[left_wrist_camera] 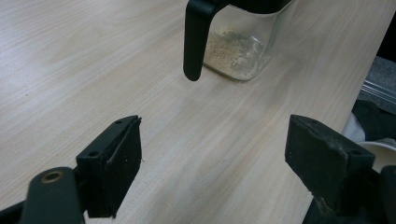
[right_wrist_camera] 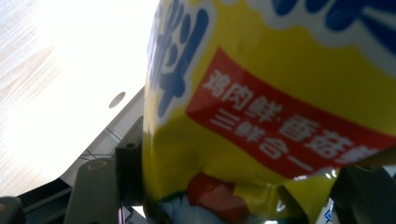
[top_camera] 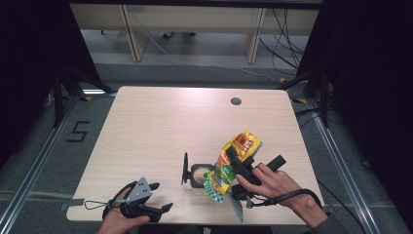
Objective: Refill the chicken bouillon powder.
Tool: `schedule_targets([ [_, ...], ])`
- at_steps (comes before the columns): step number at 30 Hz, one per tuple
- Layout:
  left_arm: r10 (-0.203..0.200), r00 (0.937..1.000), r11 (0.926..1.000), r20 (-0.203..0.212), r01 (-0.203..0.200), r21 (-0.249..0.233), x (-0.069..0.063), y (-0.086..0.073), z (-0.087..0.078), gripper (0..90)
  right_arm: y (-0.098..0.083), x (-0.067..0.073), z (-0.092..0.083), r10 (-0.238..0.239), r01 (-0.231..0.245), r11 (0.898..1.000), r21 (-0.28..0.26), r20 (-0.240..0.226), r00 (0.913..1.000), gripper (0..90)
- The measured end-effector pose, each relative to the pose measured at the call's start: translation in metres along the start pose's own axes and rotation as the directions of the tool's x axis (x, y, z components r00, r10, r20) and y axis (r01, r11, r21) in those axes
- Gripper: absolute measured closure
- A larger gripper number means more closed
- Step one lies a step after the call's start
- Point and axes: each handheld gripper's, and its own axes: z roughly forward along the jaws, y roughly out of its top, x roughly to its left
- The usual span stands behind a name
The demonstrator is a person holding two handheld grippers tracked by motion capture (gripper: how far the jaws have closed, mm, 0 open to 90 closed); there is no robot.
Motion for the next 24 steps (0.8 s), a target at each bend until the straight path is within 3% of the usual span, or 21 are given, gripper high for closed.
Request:
schedule_targets([
  [3, -0.005, 1.0000, 0.9999, 0.001, 0.005, -0.011, 0.000, 0.000, 0.001, 18.4, 0.000, 0.001, 0.000, 0.001, -0.001, 1.000, 0.002, -0.002, 1.0000, 36.0],
  [4, -0.004, 1.0000, 0.9999, 0.001, 0.004, -0.012, 0.000, 0.000, 0.001, 18.4, 0.001, 0.005, -0.002, 0.061, -0.061, 0.998, 0.035, -0.001, 0.9981, 36.0],
  [5, -0.005, 1.0000, 0.9999, 0.001, 0.005, -0.012, 0.000, 0.000, 0.001, 18.4, 0.002, 0.005, -0.001, 0.055, -0.055, 0.998, 0.028, 0.005, 0.9985, 36.0],
  [7, -0.005, 1.0000, 0.9999, 0.001, 0.005, -0.012, 0.000, 0.000, 0.001, 18.4, 0.003, 0.008, -0.003, 0.093, -0.093, 0.995, 0.047, -0.001, 0.9957, 36.1],
  [8, -0.005, 1.0000, 0.9999, 0.001, 0.005, -0.012, 0.000, 0.000, 0.001, 18.4, 0.003, 0.007, -0.003, 0.091, -0.091, 0.995, 0.046, 0.002, 0.9959, 37.0],
  [9, -0.004, 1.0000, 1.0000, -0.001, 0.004, -0.004, 0.000, 0.000, 0.000, 18.4, 0.002, 0.002, 0.000, 0.026, -0.026, 1.000, 0.010, 0.001, 0.9997, 37.4],
  [10, 0.001, 1.0000, 1.0000, -0.003, -0.001, -0.002, 0.000, 0.000, 0.000, 18.4, 0.001, 0.003, 0.000, 0.023, -0.023, 1.000, 0.000, 0.061, 0.9979, 37.5],
  [11, 0.000, 1.0000, 1.0000, -0.004, 0.000, -0.001, 0.000, 0.000, 0.000, 18.4, 0.000, 0.006, 0.000, 0.051, -0.050, 0.999, -0.007, 0.084, 0.9952, 37.5],
  [14, 0.010, 0.9999, 0.9999, -0.006, -0.010, 0.003, 0.001, 0.000, 0.000, 18.4, 0.000, 0.009, -0.001, 0.085, -0.087, 0.996, 0.017, 0.067, 0.9941, 37.7],
  [15, 0.008, 0.9999, 1.0000, -0.007, -0.008, 0.005, 0.000, 0.000, 0.000, 18.4, 0.001, 0.008, -0.001, 0.060, -0.060, 0.998, -0.002, 0.068, 0.9959, 37.7],
  [16, -0.013, 0.9999, 0.9999, -0.009, 0.013, 0.007, -0.001, 0.000, 0.000, 18.4, 0.001, 0.010, -0.002, 0.088, -0.089, 0.996, 0.007, 0.065, 0.9940, 37.7],
  [18, -0.019, 0.9998, 0.9998, -0.002, 0.019, -0.005, -0.001, 0.000, 0.000, 18.4, 0.001, 0.009, -0.001, 0.081, -0.081, 0.997, 0.005, 0.071, 0.9942, 37.8],
  [24, -0.002, 1.0000, 0.9999, 0.003, 0.002, -0.015, 0.000, 0.000, 0.001, 18.4, 0.000, 0.010, -0.002, 0.091, -0.092, 0.996, 0.008, 0.072, 0.9932, 37.8],
])
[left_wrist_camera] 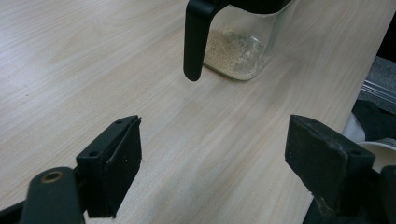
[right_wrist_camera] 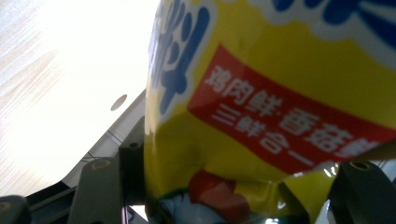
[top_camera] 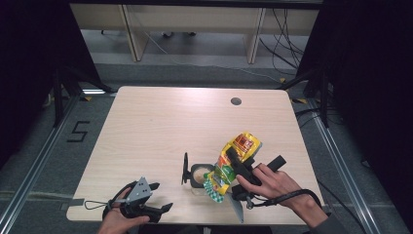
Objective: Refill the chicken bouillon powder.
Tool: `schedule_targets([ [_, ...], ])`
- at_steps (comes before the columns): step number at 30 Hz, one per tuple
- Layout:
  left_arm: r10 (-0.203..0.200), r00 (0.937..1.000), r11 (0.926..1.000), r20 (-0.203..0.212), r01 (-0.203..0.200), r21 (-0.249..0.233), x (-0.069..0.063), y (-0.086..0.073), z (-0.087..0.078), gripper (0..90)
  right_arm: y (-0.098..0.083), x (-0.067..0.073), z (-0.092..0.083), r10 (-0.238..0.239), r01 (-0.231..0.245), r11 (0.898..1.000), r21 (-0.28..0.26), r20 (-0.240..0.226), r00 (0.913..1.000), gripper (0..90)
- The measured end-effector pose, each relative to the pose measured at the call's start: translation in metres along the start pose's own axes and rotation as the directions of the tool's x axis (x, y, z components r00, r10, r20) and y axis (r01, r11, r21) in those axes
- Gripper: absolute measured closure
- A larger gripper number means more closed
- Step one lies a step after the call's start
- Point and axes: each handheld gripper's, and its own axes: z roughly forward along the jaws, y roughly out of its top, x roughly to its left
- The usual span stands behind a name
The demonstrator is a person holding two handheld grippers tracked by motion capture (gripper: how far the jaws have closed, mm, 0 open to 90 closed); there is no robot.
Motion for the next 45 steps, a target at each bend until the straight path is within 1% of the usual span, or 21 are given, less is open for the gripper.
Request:
schedule_targets([
  [2, 0.010, 0.9999, 0.9999, -0.006, -0.010, 0.011, 0.0007, 0.0001, -0.0005, 18.4, -0.0003, -0.0007, -0.0006, -0.008, 0.008, 1.000, 0.002, 0.002, 1.0000, 37.8],
  [4, -0.001, 1.0000, 0.9999, -0.003, 0.001, 0.010, -0.0003, 0.0004, -0.0010, 18.4, -0.0010, -0.0004, -0.0002, 0.007, -0.007, 1.000, 0.007, -0.006, 1.0000, 37.8],
  [6, 0.014, 0.9999, 0.9996, -0.008, -0.014, 0.026, 0.0008, 0.0006, -0.0018, 18.4, -0.0012, -0.0038, 0.0001, -0.035, 0.035, 0.999, -0.010, -0.002, 0.9994, 37.8],
  [7, 0.005, 1.0000, 0.9999, -0.003, -0.005, 0.009, 0.0004, 0.0003, -0.0006, 18.4, -0.0014, -0.0046, 0.0007, -0.033, 0.033, 0.999, -0.012, -0.025, 0.9991, 37.8],
  [8, 0.001, 1.0000, 1.0000, -0.001, -0.001, 0.007, 0.0000, 0.0003, -0.0005, 18.4, -0.0015, -0.0042, 0.0006, -0.036, 0.036, 0.999, -0.013, 0.004, 0.9993, 37.8],
  [9, 0.001, 1.0000, 1.0000, 0.000, -0.001, 0.005, 0.0001, 0.0002, -0.0004, 18.4, -0.0016, -0.0041, 0.0005, -0.036, 0.036, 0.999, -0.011, 0.005, 0.9994, 37.8],
  [10, 0.001, 1.0000, 1.0000, -0.001, -0.001, 0.007, 0.0000, 0.0003, -0.0006, 18.4, -0.0020, -0.0033, 0.0001, -0.023, 0.023, 1.000, -0.006, 0.004, 0.9997, 37.8],
  [11, 0.001, 1.0000, 1.0000, 0.000, -0.001, 0.005, 0.0001, 0.0002, -0.0003, 18.4, -0.0025, 0.0005, -0.0007, 0.036, -0.036, 0.999, 0.023, -0.009, 0.9993, 37.8],
  [12, 0.003, 1.0000, 1.0000, -0.001, -0.003, 0.008, 0.0003, 0.0002, -0.0004, 18.4, -0.0024, 0.0012, -0.0008, 0.045, -0.045, 0.999, 0.025, -0.007, 0.9989, 37.8],
  [14, 0.013, 0.9999, 0.9998, -0.004, -0.013, 0.018, 0.0010, 0.0002, -0.0009, 18.4, -0.0021, 0.0003, -0.0003, 0.031, -0.031, 0.999, 0.015, -0.003, 0.9995, 37.8],
  [15, 0.014, 0.9999, 0.9997, -0.004, -0.014, 0.018, 0.0010, 0.0002, -0.0008, 18.4, -0.0017, -0.0038, 0.0007, -0.027, 0.027, 1.000, -0.015, 0.005, 0.9996, 37.8],
  [18, 0.007, 1.0000, 0.9999, -0.003, -0.007, 0.013, 0.0005, 0.0002, -0.0005, 18.4, -0.0018, -0.0041, 0.0007, -0.029, 0.029, 0.999, -0.016, 0.005, 0.9996, 37.8],
  [19, 0.012, 0.9999, 0.9998, -0.005, -0.012, 0.017, 0.0007, 0.0003, -0.0007, 18.4, -0.0023, -0.0021, 0.0006, 0.005, -0.005, 1.000, 0.000, -0.004, 1.0000, 37.8],
  [21, 0.017, 0.9998, 0.9996, -0.003, -0.017, 0.023, 0.0012, 0.0004, -0.0012, 18.4, -0.0026, 0.0005, -0.0007, 0.037, -0.037, 0.999, 0.021, -0.009, 0.9993, 37.8],
  [27, 0.010, 0.9999, 0.9999, -0.004, -0.010, 0.014, 0.0009, 0.0003, -0.0008, 18.4, -0.0031, -0.0005, -0.0003, 0.023, -0.022, 1.000, 0.015, -0.009, 0.9997, 37.8],
  [28, 0.001, 1.0000, 1.0000, 0.000, -0.001, 0.005, 0.0002, 0.0002, -0.0004, 18.4, -0.0031, -0.0034, 0.0002, -0.015, 0.015, 1.000, -0.005, 0.001, 0.9999, 37.8],
  [34, -0.002, 1.0000, 1.0000, -0.002, 0.002, 0.003, -0.0001, 0.0002, -0.0005, 18.4, -0.0033, -0.0045, -0.0006, -0.029, 0.029, 1.000, -0.011, 0.002, 0.9996, 37.8],
  [37, -0.003, 1.0000, 1.0000, -0.002, 0.003, 0.003, -0.0001, 0.0003, -0.0006, 18.4, -0.0033, -0.0041, -0.0008, -0.019, 0.019, 1.000, -0.009, 0.003, 0.9998, 37.8],
  [40, 0.000, 1.0000, 0.9999, -0.004, 0.000, 0.010, -0.0002, 0.0005, -0.0013, 18.4, -0.0036, -0.0011, -0.0010, 0.023, -0.023, 1.000, 0.011, -0.003, 0.9997, 37.8],
  [41, -0.001, 1.0000, 0.9999, -0.004, 0.001, 0.010, -0.0002, 0.0006, -0.0013, 18.4, -0.0032, -0.0046, -0.0001, -0.029, 0.029, 0.999, -0.014, 0.004, 0.9996, 37.8],
  [45, 0.004, 1.0000, 0.9999, -0.004, -0.004, 0.016, 0.0004, 0.0008, -0.0019, 18.4, -0.0029, -0.0039, -0.0003, -0.025, 0.025, 1.000, -0.013, -0.001, 0.9997, 37.8],
])
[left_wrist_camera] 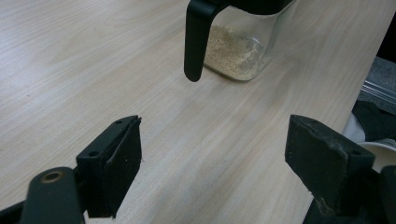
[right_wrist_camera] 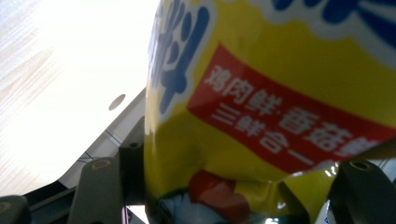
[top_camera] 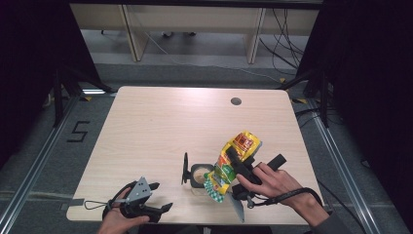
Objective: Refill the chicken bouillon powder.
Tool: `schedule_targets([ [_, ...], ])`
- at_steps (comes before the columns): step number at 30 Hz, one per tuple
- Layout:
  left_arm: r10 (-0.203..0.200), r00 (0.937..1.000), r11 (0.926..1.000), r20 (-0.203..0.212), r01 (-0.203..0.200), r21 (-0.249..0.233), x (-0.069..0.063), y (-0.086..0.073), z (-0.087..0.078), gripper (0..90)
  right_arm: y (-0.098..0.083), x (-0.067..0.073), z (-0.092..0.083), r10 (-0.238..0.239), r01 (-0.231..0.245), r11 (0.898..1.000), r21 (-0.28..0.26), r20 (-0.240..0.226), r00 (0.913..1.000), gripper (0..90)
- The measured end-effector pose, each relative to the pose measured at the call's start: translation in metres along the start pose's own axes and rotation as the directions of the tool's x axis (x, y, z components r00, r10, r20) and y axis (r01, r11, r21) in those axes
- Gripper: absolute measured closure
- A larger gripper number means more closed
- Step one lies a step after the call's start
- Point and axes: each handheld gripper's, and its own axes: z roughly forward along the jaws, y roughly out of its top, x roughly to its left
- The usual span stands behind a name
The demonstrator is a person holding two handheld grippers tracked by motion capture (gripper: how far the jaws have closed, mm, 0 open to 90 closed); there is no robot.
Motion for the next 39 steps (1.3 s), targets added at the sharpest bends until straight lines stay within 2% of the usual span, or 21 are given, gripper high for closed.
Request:
schedule_targets([
  [1, 0.001, 1.0000, 1.0000, 0.000, -0.001, 0.000, 0.0001, 0.0000, -0.0001, 18.4, 0.0001, 0.0001, 0.0001, 0.001, -0.001, 1.000, -0.001, 0.001, 1.0000, 37.8],
  [2, 0.001, 1.0000, 1.0000, -0.001, -0.001, -0.001, 0.0000, 0.0000, -0.0001, 18.4, 0.0001, 0.0025, 0.0000, 0.039, -0.039, 0.999, 0.016, -0.005, 0.9992, 37.8],
  [4, 0.000, 1.0000, 1.0000, -0.001, 0.000, -0.001, 0.0001, 0.0000, -0.0001, 18.4, 0.0005, -0.0004, 0.0003, -0.002, 0.002, 1.000, -0.006, 0.003, 1.0000, 37.8],
  [5, 0.001, 1.0000, 1.0000, -0.001, -0.001, 0.000, 0.0001, 0.0000, -0.0001, 18.4, 0.0004, 0.0023, 0.0001, 0.036, -0.036, 0.999, 0.011, -0.005, 0.9994, 37.8],
  [6, 0.001, 1.0000, 1.0000, -0.001, -0.001, 0.000, 0.0001, 0.0000, -0.0001, 18.4, 0.0007, -0.0001, 0.0010, 0.002, -0.002, 1.000, -0.006, -0.004, 1.0000, 37.8],
  [9, 0.001, 1.0000, 1.0000, -0.002, -0.001, -0.001, 0.0002, 0.0000, -0.0001, 18.4, 0.0007, -0.0008, 0.0007, -0.012, 0.012, 1.000, -0.013, 0.003, 0.9999, 37.8],
  [13, 0.001, 1.0000, 1.0000, 0.000, -0.001, 0.000, 0.0000, 0.0000, 0.0000, 18.4, 0.0005, 0.0036, -0.0004, 0.055, -0.054, 0.998, 0.017, -0.007, 0.9985, 37.8],
  [14, -0.006, 1.0000, 0.9999, 0.001, 0.006, -0.013, -0.0006, -0.0003, 0.0010, 18.4, 0.0010, -0.0005, 0.0014, -0.003, 0.002, 1.000, -0.012, -0.003, 1.0000, 37.8],
  [16, -0.002, 1.0000, 1.0000, 0.002, 0.002, -0.005, -0.0002, -0.0002, 0.0004, 18.4, 0.0009, 0.0017, 0.0006, 0.028, -0.028, 1.000, 0.000, -0.008, 0.9996, 37.8],
  [19, -0.006, 1.0000, 0.9998, 0.004, 0.007, -0.019, -0.0002, -0.0007, 0.0016, 18.4, 0.0005, -0.0016, 0.0008, -0.007, 0.007, 1.000, -0.016, 0.006, 1.0000, 37.8],
  [21, -0.005, 1.0000, 0.9999, 0.003, 0.005, -0.015, -0.0004, -0.0006, 0.0014, 18.4, 0.0005, -0.0012, 0.0006, 0.000, 0.000, 1.000, -0.012, 0.001, 1.0000, 37.8],
  [22, -0.001, 1.0000, 0.9999, 0.002, 0.001, -0.013, -0.0002, -0.0005, 0.0014, 18.4, 0.0005, 0.0040, -0.0016, 0.061, -0.061, 0.998, 0.019, 0.007, 0.9981, 37.8],
  [23, -0.001, 1.0000, 0.9999, 0.002, 0.001, -0.011, -0.0003, -0.0005, 0.0014, 18.4, 0.0012, -0.0010, 0.0020, -0.010, 0.010, 1.000, -0.018, -0.004, 0.9999, 37.8],
  [27, -0.008, 1.0000, 0.9998, 0.004, 0.008, -0.018, -0.0006, -0.0006, 0.0019, 18.4, 0.0009, 0.0033, -0.0005, 0.058, -0.058, 0.998, 0.013, -0.014, 0.9982, 37.8],
  [28, -0.008, 1.0000, 0.9998, 0.005, 0.008, -0.019, -0.0005, -0.0007, 0.0020, 18.4, 0.0006, 0.0040, -0.0011, 0.067, -0.067, 0.998, 0.015, 0.005, 0.9977, 37.8],
  [29, 0.016, 0.9999, 0.9999, 0.000, -0.016, 0.004, 0.0012, -0.0005, 0.0007, 18.4, 0.0007, -0.0006, 0.0012, 0.005, -0.005, 1.000, -0.013, -0.003, 1.0000, 37.8],
  [30, 0.015, 0.9999, 0.9999, 0.003, -0.015, 0.008, 0.0012, -0.0003, 0.0008, 18.4, 0.0006, 0.0041, -0.0010, 0.062, -0.062, 0.998, 0.016, 0.006, 0.9981, 37.8],
  [35, 0.011, 0.9999, 0.9999, 0.000, -0.011, -0.002, 0.0008, -0.0004, 0.0009, 18.4, 0.0002, 0.0034, 0.0001, 0.057, -0.057, 0.998, 0.010, -0.015, 0.9983, 37.8],
  [36, -0.003, 1.0000, 0.9999, 0.003, 0.003, -0.015, -0.0001, -0.0005, 0.0018, 18.4, -0.0003, 0.0041, -0.0011, 0.070, -0.070, 0.997, 0.017, 0.007, 0.9975, 37.8],
  [38, 0.016, 0.9999, 0.9998, 0.003, -0.016, 0.008, 0.0011, -0.0003, 0.0008, 18.4, 0.0000, -0.0018, 0.0016, -0.015, 0.015, 1.000, -0.016, -0.012, 0.9998, 37.8],
  [39, 0.014, 0.9999, 0.9999, 0.001, -0.014, 0.004, 0.0007, -0.0004, 0.0011, 18.4, -0.0003, 0.0047, -0.0010, 0.062, -0.062, 0.998, 0.012, 0.001, 0.9980, 37.8],
])
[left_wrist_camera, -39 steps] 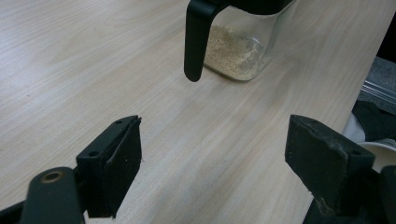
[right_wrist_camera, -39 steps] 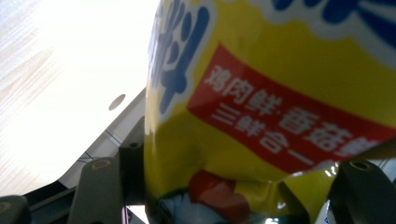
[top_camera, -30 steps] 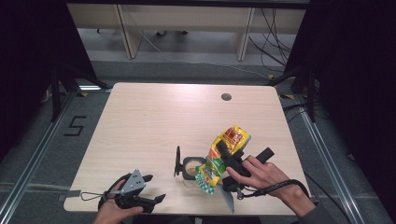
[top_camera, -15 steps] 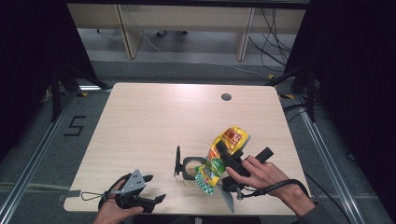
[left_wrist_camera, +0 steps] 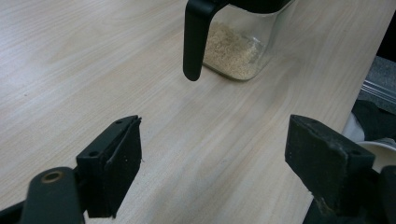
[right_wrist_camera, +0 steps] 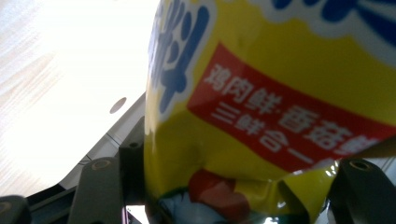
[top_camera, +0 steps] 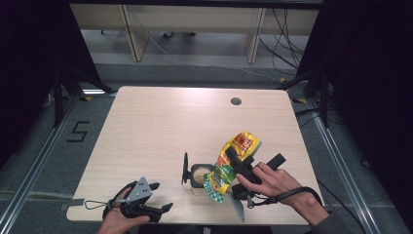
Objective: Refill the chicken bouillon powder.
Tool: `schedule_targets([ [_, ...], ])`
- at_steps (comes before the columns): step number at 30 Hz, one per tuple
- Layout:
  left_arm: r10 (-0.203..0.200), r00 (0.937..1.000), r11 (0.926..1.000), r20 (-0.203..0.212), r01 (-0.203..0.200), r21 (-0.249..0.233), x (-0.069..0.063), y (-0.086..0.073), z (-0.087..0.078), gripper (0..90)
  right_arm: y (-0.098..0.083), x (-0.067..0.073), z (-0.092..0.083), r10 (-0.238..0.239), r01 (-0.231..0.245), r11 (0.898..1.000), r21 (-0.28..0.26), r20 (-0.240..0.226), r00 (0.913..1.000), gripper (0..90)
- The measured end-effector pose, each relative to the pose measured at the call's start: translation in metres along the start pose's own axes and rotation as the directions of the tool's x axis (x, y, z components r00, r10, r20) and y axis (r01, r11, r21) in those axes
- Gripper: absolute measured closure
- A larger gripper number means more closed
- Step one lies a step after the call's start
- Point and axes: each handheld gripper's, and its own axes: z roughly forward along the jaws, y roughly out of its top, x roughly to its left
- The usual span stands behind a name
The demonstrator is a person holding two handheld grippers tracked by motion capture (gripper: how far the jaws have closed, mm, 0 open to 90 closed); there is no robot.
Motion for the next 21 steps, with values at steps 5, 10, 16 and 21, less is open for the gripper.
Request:
schedule_targets([
  [5, -0.022, 0.9998, 0.9995, 0.004, 0.022, -0.023, -0.0012, -0.0002, 0.0008, 18.4, 0.0000, -0.0022, 0.0004, -0.001, 0.001, 1.000, 0.007, -0.019, 0.9998, 37.9],
  [10, -0.019, 0.9998, 0.9994, 0.008, 0.019, -0.028, -0.0011, -0.0003, 0.0012, 18.4, 0.0014, -0.0037, -0.0012, -0.017, 0.019, 1.000, 0.023, -0.091, 0.9957, 37.9],
  [16, -0.017, 0.9999, 0.9997, 0.003, 0.017, -0.019, -0.0011, 0.0001, 0.0004, 18.4, 0.0008, -0.0041, -0.0017, -0.016, 0.018, 0.999, 0.027, -0.081, 0.9966, 37.9],
  [21, -0.021, 0.9998, 0.9994, 0.004, 0.021, -0.028, -0.0008, -0.0003, 0.0010, 18.4, 0.0011, -0.0045, -0.0018, -0.015, 0.017, 0.999, 0.029, -0.079, 0.9967, 38.3],
])
